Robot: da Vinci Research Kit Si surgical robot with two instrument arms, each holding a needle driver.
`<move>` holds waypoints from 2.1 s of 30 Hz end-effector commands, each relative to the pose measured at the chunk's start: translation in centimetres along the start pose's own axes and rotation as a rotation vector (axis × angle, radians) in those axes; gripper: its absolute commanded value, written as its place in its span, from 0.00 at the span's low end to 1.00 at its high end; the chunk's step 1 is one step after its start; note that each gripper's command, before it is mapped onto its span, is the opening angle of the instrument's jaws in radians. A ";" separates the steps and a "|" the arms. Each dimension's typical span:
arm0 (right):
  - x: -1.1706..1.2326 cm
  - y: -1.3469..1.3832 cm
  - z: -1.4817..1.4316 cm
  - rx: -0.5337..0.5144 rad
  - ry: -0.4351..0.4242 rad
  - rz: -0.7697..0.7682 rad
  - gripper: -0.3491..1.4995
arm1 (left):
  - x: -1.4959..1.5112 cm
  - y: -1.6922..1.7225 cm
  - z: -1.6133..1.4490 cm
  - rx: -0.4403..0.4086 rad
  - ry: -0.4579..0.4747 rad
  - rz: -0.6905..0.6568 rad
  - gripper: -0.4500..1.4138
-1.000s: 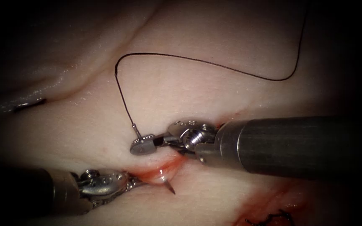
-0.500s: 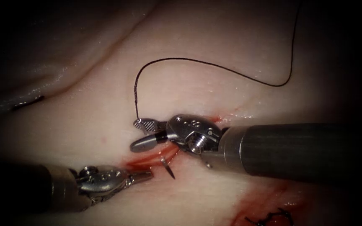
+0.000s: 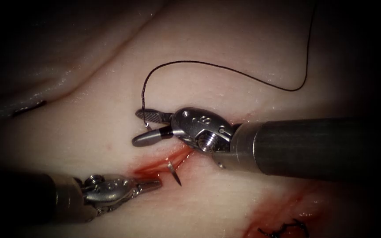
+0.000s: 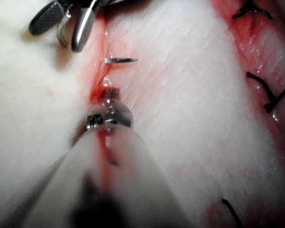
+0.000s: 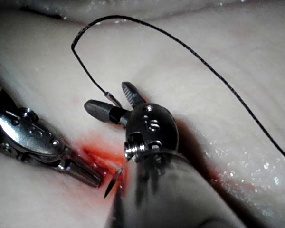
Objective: Wound Closure
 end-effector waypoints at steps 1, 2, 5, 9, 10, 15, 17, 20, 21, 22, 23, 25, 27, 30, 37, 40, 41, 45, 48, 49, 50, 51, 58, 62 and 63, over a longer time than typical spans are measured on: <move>-0.05 -0.01 0.08 0.003 0.000 0.002 0.83 | -0.05 0.04 0.08 -0.002 -0.001 -0.001 0.18; -0.05 -0.01 0.08 0.003 0.000 0.002 0.82 | -0.05 0.04 0.08 -0.002 -0.001 -0.001 0.18; -0.04 -0.01 0.06 0.008 0.000 0.003 0.70 | -0.05 0.04 0.08 -0.002 -0.001 -0.001 0.18; -0.03 0.00 -0.01 -0.055 0.002 0.021 0.00 | -0.05 0.04 0.08 -0.001 -0.001 -0.001 0.18; -0.03 0.01 -0.02 -0.071 -0.002 0.040 0.00 | -0.05 0.04 0.08 -0.001 -0.001 -0.001 0.18; -0.04 0.02 -0.07 -0.121 -0.060 0.198 0.00 | -0.05 0.06 0.09 0.001 -0.001 0.003 0.18; -0.07 -0.01 -0.08 -0.136 -0.094 0.257 0.00 | -0.05 0.07 0.09 0.002 -0.001 0.002 0.18; -0.10 -0.08 -0.10 -0.145 -0.148 0.333 0.00 | -0.05 0.07 0.09 0.001 -0.001 0.002 0.18; -0.10 -0.09 -0.10 -0.153 -0.162 0.342 0.00 | -0.05 0.07 0.09 0.001 -0.001 0.002 0.18; -0.10 -0.10 -0.11 -0.162 -0.176 0.345 0.00 | -0.05 0.07 0.09 0.001 -0.001 0.002 0.18; -0.11 -0.11 -0.11 -0.173 -0.192 0.348 0.00 | -0.05 0.07 0.08 0.001 -0.001 0.002 0.18; -0.12 -0.15 -0.12 -0.190 -0.234 0.352 0.00 | -0.05 0.07 0.08 0.001 -0.001 0.002 0.18; -0.13 -0.18 -0.14 -0.203 -0.272 0.382 0.00 | -0.05 0.07 0.08 0.000 -0.001 0.002 0.18; -0.16 -0.23 -0.16 -0.202 -0.313 0.425 0.00 | -0.05 0.07 0.08 0.000 -0.002 0.002 0.18; -0.27 -0.34 -0.21 -0.174 -0.428 0.480 0.00 | -0.05 0.06 0.07 -0.001 -0.002 0.002 0.18; -0.28 -0.36 -0.20 -0.159 -0.436 0.492 0.00 | -0.04 0.07 0.06 -0.001 -0.002 0.002 0.18; -0.28 -0.37 -0.20 -0.158 -0.436 0.492 0.00 | -0.04 0.07 0.06 -0.001 -0.002 0.002 0.18; -0.14 -0.24 -0.16 -0.162 -0.318 0.489 0.00 | -0.03 0.08 0.06 0.000 -0.003 0.012 0.18; -0.06 -0.14 -0.17 -0.153 -0.164 0.460 0.56 | 0.04 0.18 0.05 0.004 -0.008 0.052 0.18; -0.03 -0.10 -0.19 -0.170 -0.135 0.447 0.64 | 0.07 0.21 0.05 0.006 -0.010 0.065 0.18; 0.01 -0.06 -0.20 -0.186 -0.110 0.423 0.76 | 0.10 0.25 0.05 0.010 -0.011 0.078 0.19; 0.06 -0.01 -0.23 -0.211 -0.082 0.389 0.82 | 0.14 0.29 0.03 0.005 -0.015 0.090 0.20; 0.15 0.16 -0.50 -0.278 -0.037 0.315 0.86 | 0.36 0.34 -0.07 0.034 0.020 0.157 0.30; 0.14 0.20 -0.64 -0.293 -0.039 0.319 0.90 | 0.44 0.36 -0.02 0.079 0.044 0.196 0.39; 0.13 0.20 -0.67 -0.297 -0.040 0.321 0.90 | 0.46 0.37 -0.02 0.089 0.048 0.201 0.40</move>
